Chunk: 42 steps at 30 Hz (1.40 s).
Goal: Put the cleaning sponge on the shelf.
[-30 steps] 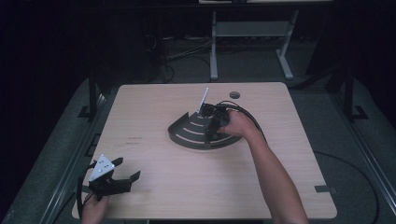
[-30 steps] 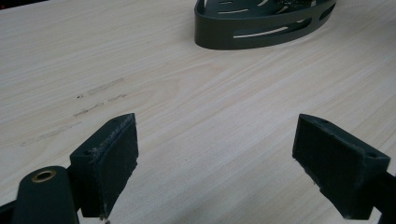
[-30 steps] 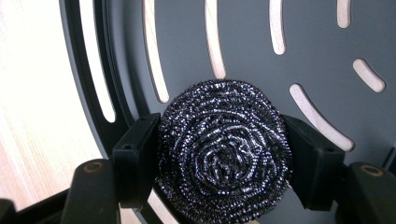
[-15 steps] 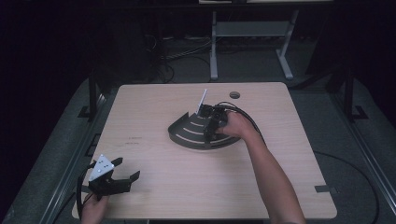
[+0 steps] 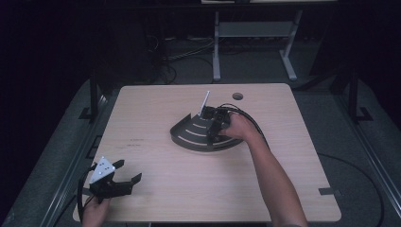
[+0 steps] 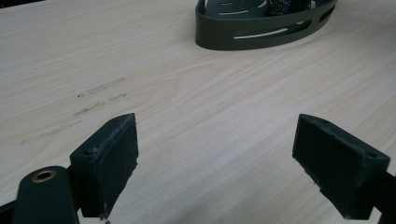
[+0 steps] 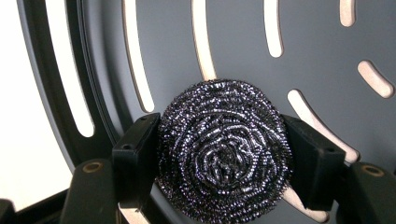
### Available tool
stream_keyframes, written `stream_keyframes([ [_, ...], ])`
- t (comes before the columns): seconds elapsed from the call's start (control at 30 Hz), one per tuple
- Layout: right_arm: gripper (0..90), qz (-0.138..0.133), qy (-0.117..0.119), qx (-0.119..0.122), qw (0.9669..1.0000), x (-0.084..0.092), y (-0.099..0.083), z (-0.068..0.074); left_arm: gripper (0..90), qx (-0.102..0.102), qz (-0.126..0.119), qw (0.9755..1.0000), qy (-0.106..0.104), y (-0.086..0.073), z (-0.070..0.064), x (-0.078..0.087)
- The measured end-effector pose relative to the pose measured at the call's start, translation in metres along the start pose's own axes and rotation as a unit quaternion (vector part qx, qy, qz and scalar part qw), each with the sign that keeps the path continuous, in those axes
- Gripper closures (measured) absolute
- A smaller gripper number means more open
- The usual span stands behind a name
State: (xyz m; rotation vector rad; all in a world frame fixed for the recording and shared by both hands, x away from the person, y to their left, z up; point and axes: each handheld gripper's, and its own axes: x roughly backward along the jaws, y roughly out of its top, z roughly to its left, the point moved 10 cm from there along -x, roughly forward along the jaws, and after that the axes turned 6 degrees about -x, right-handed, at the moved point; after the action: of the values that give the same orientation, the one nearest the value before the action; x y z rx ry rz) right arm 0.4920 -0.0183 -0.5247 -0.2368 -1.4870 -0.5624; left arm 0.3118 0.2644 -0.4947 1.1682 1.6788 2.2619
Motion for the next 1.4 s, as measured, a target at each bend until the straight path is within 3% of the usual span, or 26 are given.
stream_keyframes([
  [0.73,28.7,0.008,-0.006,-0.002,0.9999,-0.001,-0.003,-0.001,13.7,0.0,0.002,1.0,-0.001,0.0,-0.001,-0.001],
  [1.4,24.3,-0.019,-0.011,-0.01,0.9997,0.016,-0.002,-0.003,13.7,0.001,0.005,1.0,-0.002,-0.001,0.0,-0.002],
])
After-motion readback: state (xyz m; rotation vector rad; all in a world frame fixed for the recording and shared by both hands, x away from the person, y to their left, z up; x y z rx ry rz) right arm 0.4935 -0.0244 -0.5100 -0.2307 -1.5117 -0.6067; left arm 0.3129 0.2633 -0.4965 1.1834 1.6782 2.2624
